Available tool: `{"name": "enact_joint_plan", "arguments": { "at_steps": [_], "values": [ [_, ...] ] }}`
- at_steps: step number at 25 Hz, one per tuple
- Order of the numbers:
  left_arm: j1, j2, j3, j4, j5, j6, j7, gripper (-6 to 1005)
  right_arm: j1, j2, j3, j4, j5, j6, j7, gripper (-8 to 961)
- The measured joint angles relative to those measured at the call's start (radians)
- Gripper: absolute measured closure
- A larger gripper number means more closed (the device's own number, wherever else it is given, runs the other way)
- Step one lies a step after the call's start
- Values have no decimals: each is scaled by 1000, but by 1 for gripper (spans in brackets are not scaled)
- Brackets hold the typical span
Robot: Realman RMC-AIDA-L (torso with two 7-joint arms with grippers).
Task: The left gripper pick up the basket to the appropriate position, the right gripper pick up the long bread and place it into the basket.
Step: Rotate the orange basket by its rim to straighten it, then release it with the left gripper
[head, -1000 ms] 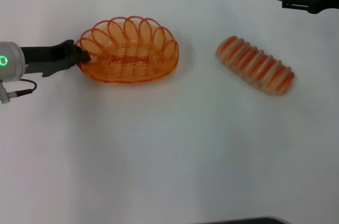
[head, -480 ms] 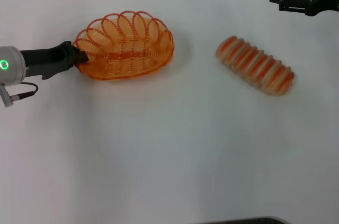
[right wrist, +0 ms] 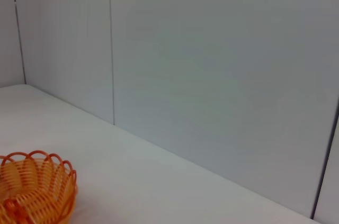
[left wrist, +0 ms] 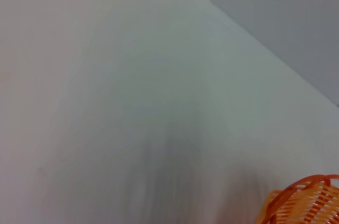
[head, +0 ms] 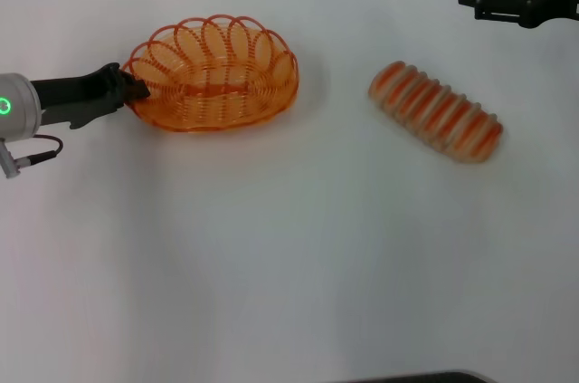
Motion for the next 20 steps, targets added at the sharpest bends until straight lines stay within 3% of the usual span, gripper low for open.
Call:
{"name": "enact_joint_plan", "arguments": {
  "at_steps": [20],
  "values": [
    [0,4,-4,18,-1,12,-11,896,4,0,-2,0,0,20,0,25]
  ]
}}
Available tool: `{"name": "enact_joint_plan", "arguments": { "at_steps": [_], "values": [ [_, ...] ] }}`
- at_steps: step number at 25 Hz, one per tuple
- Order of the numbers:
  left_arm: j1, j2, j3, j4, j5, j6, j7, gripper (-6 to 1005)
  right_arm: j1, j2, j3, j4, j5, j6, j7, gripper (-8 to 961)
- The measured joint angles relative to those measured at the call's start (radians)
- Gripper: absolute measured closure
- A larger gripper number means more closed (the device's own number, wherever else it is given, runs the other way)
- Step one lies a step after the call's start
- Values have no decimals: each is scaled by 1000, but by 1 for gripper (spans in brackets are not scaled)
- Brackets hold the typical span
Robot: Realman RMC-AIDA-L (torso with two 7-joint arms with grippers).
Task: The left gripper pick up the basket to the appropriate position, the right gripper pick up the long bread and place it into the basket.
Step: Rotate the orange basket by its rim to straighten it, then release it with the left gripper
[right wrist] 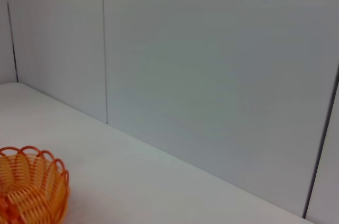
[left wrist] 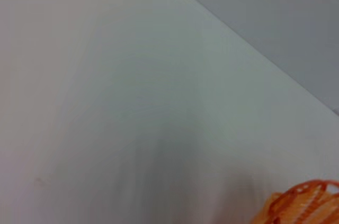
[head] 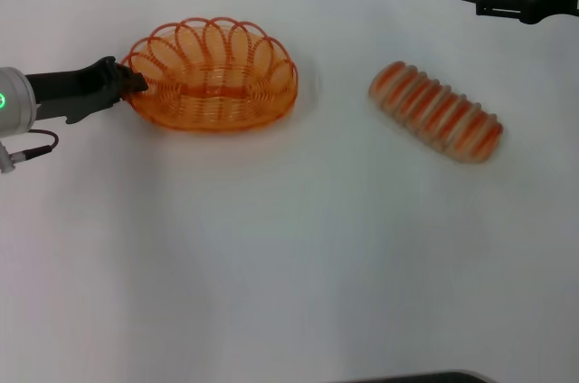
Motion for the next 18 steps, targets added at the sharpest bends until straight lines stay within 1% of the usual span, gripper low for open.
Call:
{"name": "enact_joint_plan", "arguments": {
  "at_steps": [5,8,14,18],
  "values": [
    [4,2,-7,-1,0,8,-6,832,2,0,-3,0,0,0,0,24],
    [7,2,-8,2,0,20,-8,688,2,0,-3,0,0,0,0,24],
    [9,4,-8,32,0,72,-7,635,1,0,-3,0,0,1,0,25],
    [9,13,-10,74,4,141,4,599,0,0,-3,0,1,4,0,25]
  ]
}}
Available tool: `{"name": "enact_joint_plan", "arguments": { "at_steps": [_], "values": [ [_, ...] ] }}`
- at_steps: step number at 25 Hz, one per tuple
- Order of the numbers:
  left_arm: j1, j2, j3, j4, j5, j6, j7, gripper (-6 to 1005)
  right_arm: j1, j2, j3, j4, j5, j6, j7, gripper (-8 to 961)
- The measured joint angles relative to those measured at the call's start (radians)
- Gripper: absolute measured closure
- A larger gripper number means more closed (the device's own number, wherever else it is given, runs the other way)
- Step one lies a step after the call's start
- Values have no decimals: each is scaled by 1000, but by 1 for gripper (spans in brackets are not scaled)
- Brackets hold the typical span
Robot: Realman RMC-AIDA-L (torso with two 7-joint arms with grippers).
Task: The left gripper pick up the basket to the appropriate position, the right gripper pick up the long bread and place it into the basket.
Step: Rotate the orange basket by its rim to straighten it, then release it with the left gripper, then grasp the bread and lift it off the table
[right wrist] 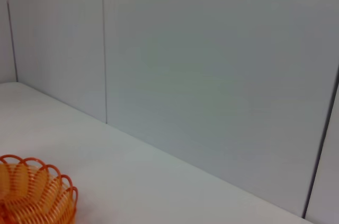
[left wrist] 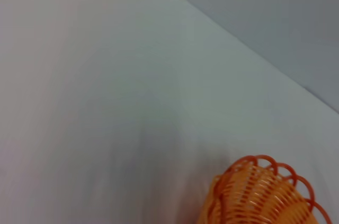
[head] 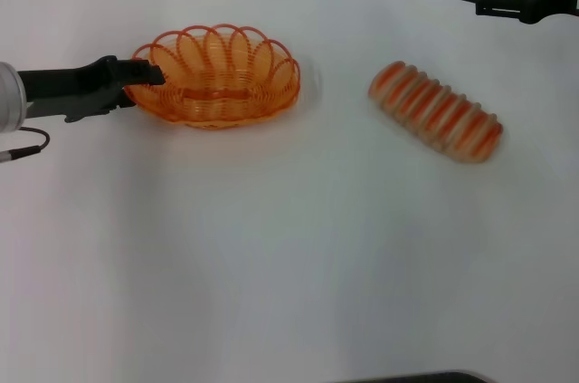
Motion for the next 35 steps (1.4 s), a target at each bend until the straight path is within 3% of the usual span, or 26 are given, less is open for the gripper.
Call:
{"name": "enact_joint_plan", "arguments": {
  "at_steps": [6,11,15,16,21,26,30,35],
  "values": [
    [-21,43,-59,39,7,111,76,353,-1,-2,0,0,4,1,8,24],
    [-56,103,-151,37,11,217,213,150,5,-7,3,-4,5,-10,89,24],
    [-79,134,-207,39,19,299,368,142,20,-43,-23,-8,-1,-59,293,25],
    [-83,142,-216,43,24,331,449,140,20,-43,-23,-8,-1,-59,293,24],
    [-85,143,-216,66,58,354,573,140,52,-123,-104,-9,-29,-119,613,21],
    [-79,139,-217,100,73,382,679,139,123,-173,-108,-9,-164,-189,849,17],
    [-58,127,-220,170,60,430,783,139,208,-179,-106,-10,-344,-231,984,17],
    [-43,117,-220,237,52,551,947,142,308,-156,-127,-5,-548,-257,1081,17]
  ]
}}
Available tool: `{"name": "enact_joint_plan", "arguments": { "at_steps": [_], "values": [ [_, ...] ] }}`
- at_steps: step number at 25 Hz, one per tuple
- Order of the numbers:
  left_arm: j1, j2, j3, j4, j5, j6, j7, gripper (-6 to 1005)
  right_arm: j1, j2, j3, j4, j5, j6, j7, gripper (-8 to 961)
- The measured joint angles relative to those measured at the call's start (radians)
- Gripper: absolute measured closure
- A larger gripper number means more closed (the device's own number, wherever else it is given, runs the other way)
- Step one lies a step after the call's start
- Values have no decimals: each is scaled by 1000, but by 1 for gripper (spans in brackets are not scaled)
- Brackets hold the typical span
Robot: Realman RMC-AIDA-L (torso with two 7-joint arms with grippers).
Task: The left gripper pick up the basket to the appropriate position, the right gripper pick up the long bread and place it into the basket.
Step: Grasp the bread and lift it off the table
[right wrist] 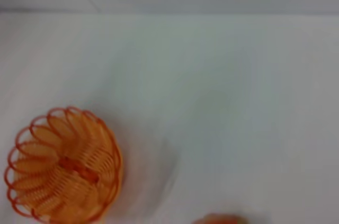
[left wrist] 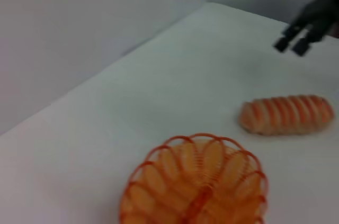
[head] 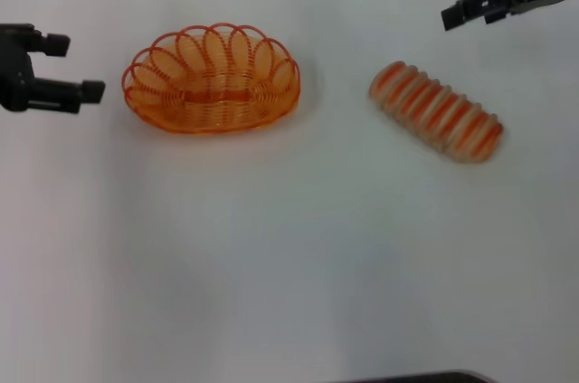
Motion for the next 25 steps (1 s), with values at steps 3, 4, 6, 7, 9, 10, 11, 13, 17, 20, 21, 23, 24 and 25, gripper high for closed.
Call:
{"name": "enact_joint_plan", "arguments": {
  "at_steps": [3,4,6,7,9,10,11,13,17,20,21,23,24,25],
  "values": [
    [0,0,3,-1,4,40,23,143,32,15,-49,3,-61,-17,51,17],
    [4,-2,5,-3,5,48,29,144,32,15,-49,3,-61,-17,51,17],
    [18,-9,6,-5,5,52,40,145,35,19,-80,5,-64,-25,62,18],
    [26,-12,4,-6,4,55,45,145,36,20,-93,6,-65,-28,65,18],
    [38,-16,-1,-7,0,66,51,146,37,21,-121,7,-67,-35,70,18],
    [43,-18,-3,-7,-1,76,52,146,37,22,-134,8,-71,-37,73,18],
    [46,-19,-5,-6,-2,86,52,147,41,24,-161,9,-98,-42,85,18],
    [51,-24,-10,-3,-2,105,51,148,44,25,-172,9,-120,-42,90,18],
    [57,-31,-15,-2,-2,115,50,149,56,35,-223,16,-195,-41,95,18],
    [58,-36,-17,-5,-2,113,51,149,56,39,-252,16,-198,-26,83,18],
    [59,-38,-18,-6,-2,111,52,149,56,39,-252,16,-198,-26,83,18],
    [59,-43,-24,-7,-2,107,54,149,59,42,-257,16,-197,-21,57,18],
    [59,-44,-26,-8,-2,106,55,149,61,43,-259,16,-197,-20,45,18],
    [59,-45,-27,-8,-2,105,55,149,64,47,-276,16,-198,-16,23,17]
  ]
}}
